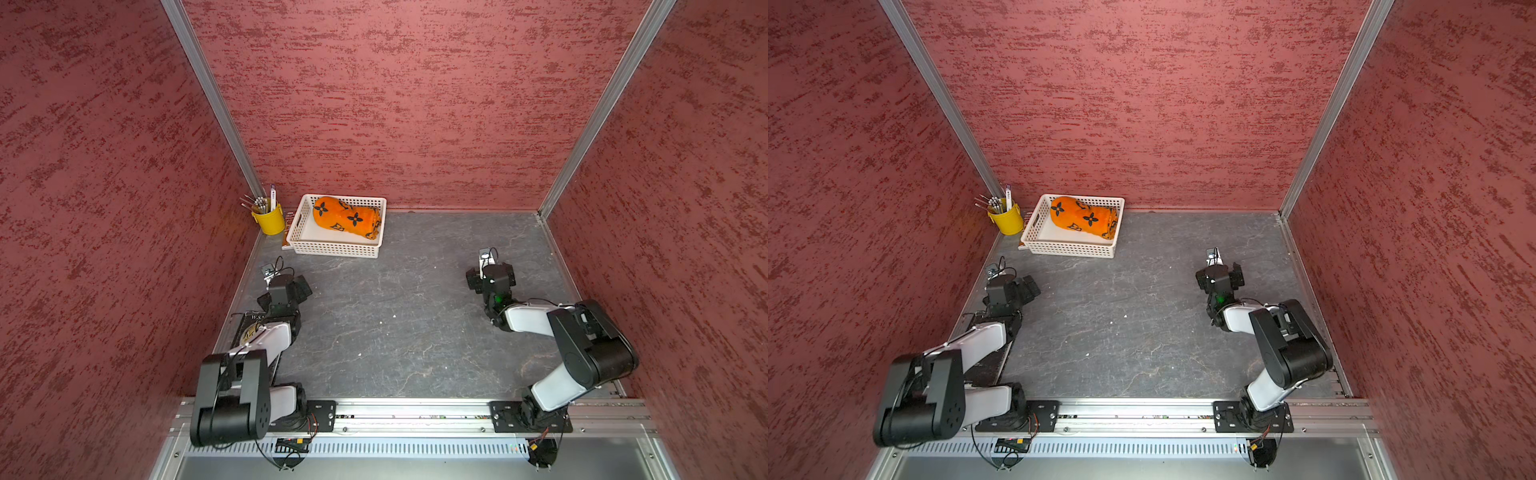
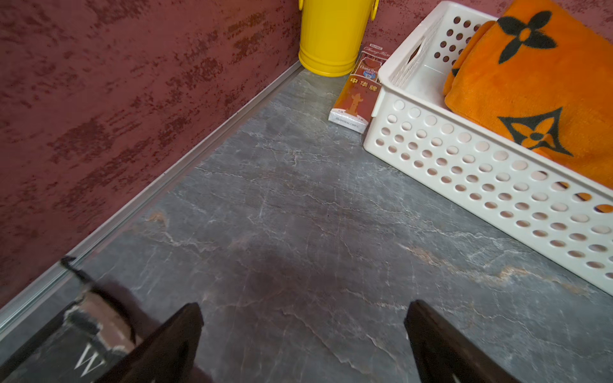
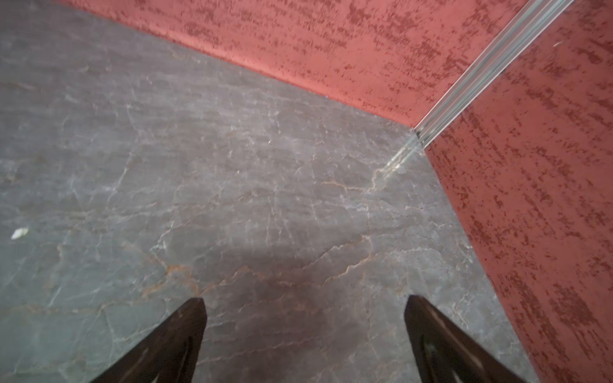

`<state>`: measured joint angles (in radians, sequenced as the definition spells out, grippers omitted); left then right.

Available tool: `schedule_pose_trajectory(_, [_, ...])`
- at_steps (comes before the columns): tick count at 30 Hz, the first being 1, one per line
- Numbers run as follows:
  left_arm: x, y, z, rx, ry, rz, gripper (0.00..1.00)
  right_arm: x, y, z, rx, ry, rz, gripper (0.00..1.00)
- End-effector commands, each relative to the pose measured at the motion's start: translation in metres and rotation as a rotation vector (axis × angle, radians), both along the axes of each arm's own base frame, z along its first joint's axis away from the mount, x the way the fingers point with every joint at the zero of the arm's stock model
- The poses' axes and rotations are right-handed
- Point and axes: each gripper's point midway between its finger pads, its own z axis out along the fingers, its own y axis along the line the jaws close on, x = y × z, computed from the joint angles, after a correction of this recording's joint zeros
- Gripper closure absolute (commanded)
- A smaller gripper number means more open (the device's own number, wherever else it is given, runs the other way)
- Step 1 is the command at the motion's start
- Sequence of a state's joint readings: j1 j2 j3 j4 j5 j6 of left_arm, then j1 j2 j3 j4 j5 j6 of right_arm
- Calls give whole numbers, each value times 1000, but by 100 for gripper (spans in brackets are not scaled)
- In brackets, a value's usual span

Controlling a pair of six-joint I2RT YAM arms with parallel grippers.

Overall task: Roll up the pillowcase
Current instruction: Reset both arms

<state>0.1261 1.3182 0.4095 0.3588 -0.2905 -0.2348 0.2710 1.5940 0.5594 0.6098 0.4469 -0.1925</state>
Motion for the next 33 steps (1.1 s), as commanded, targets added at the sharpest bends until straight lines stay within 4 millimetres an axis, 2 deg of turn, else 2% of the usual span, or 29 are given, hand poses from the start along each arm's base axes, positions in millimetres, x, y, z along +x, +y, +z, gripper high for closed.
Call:
schedule_pose_trajectory(1, [40, -10, 35, -3, -170, -102, 0, 5, 2, 23, 81, -77, 68, 2])
schedule_pose_trajectory(4, [56, -29, 33, 19, -153, -199, 0, 0, -5, 25, 155, -94, 98, 1])
schedule_pose_trajectory(6, [63, -50, 33, 52, -154, -304, 0, -2, -13, 25, 219, -101, 105, 1])
schedule_pose_trajectory(8, [63, -71, 34, 100, -189, -392, 0, -4, -22, 26, 283, -139, 116, 2])
schedule_pose_trajectory(10, [56, -84, 33, 130, -230, -447, 0, -11, -21, 18, 322, -178, 168, 1])
schedule_pose_trajectory(13, [48, -79, 27, 140, -258, -411, 0, -15, -19, 17, 321, -187, 180, 2])
schedule_pose_trajectory(17, [53, -74, 28, 134, -264, -398, 0, -13, -23, 15, 319, -169, 157, 1])
schedule_pose_trajectory(33, [52, -75, 27, 136, -252, -391, 0, -13, -23, 15, 320, -171, 152, 1])
